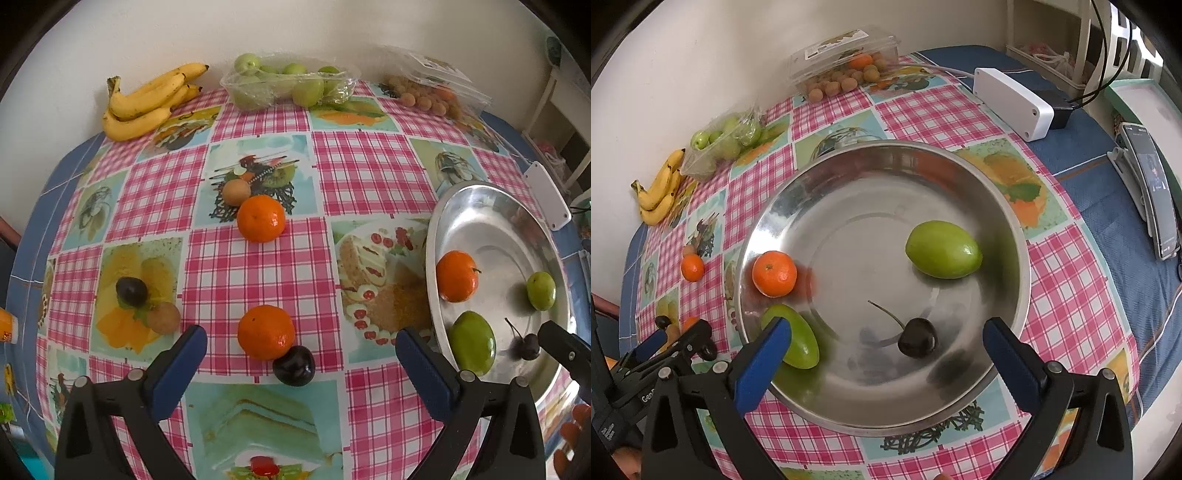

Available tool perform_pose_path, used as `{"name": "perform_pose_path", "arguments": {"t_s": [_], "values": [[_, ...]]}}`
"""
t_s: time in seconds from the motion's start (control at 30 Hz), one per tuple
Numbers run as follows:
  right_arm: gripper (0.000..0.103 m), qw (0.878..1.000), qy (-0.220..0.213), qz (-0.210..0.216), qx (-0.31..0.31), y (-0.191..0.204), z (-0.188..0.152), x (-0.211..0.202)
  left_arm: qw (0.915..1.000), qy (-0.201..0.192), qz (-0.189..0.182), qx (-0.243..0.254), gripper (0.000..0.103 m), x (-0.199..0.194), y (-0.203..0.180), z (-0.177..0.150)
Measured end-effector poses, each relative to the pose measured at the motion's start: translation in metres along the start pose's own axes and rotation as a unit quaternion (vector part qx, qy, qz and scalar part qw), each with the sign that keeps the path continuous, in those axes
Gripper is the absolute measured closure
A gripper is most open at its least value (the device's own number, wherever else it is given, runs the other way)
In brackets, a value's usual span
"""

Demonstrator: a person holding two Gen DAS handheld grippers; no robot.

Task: Organize fruits
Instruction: 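Lift both open grippers away from the plate toward the loose fruits, then close the right gripper on another dark cherry while the left closes on the brown kiwi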

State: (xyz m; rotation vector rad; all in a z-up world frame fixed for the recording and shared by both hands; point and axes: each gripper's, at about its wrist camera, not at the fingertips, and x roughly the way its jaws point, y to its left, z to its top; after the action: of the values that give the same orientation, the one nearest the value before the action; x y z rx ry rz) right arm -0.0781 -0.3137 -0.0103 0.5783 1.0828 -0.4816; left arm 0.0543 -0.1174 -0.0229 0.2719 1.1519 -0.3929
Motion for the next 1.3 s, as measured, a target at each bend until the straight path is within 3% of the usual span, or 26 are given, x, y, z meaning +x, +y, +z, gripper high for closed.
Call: {"name": "perform_pose_path", "arguments": {"t_s": [0.17,0.63,1.3], "values": [[0.000,1.000,-0.001,0.002,-0.003,0.002,-0.001,0.001,1.0000,0.009,0.000,-0.002,0.000,0.001,0.004,0.000],[0.000,0.999,-0.019,-0.008,-0.024,0.037,-0.005,-0.010,0.9998,-0.013,0.001,0.015,0.000,-0.023,0.022,0.004],[0.000,0.993,-0.016,0.012,-0.113,0.145,-0.035,0.005,0.9948,-0.033,0.020,-0.094,0.000,-0.047,0.135,0.003]]}}
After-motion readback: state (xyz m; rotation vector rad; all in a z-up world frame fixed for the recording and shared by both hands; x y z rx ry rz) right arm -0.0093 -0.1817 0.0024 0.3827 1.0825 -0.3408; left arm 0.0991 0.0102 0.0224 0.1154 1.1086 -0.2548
